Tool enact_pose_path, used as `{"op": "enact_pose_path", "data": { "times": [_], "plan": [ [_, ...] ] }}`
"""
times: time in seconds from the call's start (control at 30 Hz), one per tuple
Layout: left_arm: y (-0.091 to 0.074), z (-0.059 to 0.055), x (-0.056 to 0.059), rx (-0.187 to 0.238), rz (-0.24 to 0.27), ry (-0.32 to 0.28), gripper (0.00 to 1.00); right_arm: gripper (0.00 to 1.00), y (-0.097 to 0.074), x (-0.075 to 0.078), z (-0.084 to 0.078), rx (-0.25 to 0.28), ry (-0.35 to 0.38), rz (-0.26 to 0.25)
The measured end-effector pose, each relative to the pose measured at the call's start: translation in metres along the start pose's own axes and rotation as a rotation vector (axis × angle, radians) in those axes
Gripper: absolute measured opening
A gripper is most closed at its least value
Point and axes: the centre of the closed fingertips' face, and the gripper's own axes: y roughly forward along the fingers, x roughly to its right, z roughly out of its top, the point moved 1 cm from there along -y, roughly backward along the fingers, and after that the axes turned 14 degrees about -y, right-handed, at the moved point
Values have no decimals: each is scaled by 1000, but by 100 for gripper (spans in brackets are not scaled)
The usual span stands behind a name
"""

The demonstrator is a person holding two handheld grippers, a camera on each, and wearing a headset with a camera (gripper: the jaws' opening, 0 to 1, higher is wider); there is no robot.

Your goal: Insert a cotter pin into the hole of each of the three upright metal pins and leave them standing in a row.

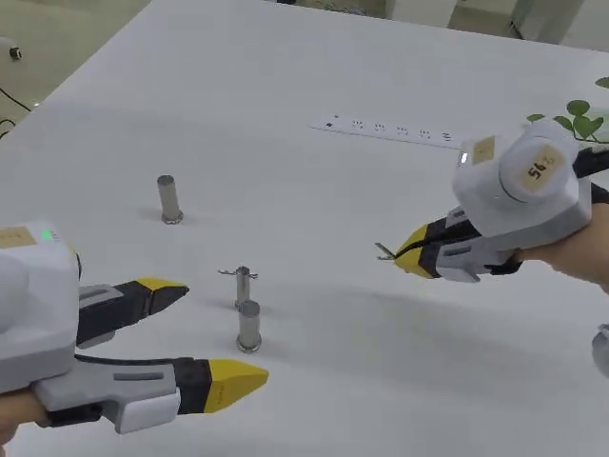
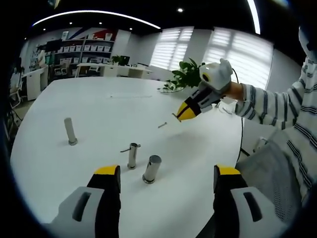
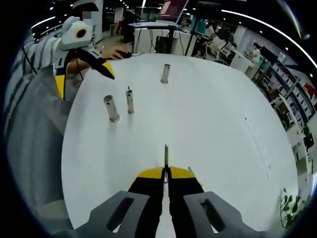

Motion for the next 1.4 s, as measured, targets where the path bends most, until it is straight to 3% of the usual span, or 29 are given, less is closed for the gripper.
{"op": "enact_pose_path", "data": {
  "times": [0.13,0.2,0.5,0.67,0.87,1.0,1.1,1.4],
  "plan": [
    [5,5,1,-19,-15,-1,70,3,-1,-8,7,24,3,3],
    [7,10,3,-17,-26,17,70,3,-2,-14,16,74,45,16],
    [19,26,10,8,-69,46,66,3,-11,-24,21,67,3,-5],
    [25,28,13,-18,-75,85,66,3,-12,-32,26,88,11,-3],
    [33,31,17,-39,-97,37,62,3,-17,-38,36,113,18,-21],
    [38,32,24,-58,-123,27,55,3,-19,-42,42,130,18,-35],
    [41,32,27,-69,-134,27,53,3,-18,-41,45,161,13,-57],
    [54,33,33,-124,-157,-11,49,3,-17,-55,56,190,-9,-67]
  ]
}}
